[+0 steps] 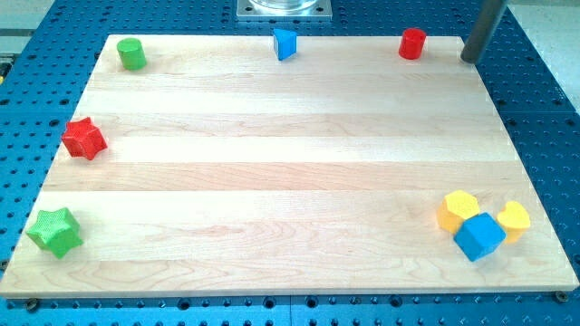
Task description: Push the red circle towards the center of the board
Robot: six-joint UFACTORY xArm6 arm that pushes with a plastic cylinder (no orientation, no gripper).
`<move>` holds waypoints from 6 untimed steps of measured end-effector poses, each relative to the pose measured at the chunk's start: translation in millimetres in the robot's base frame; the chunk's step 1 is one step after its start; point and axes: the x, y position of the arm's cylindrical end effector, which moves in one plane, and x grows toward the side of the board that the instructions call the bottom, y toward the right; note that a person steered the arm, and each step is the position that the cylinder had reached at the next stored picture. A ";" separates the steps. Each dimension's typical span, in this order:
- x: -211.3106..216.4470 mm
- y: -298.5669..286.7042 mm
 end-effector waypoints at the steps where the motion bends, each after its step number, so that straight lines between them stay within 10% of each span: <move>1: -20.5 -23.0; 4: -23.9 -109.3; 6: 92.0 -158.5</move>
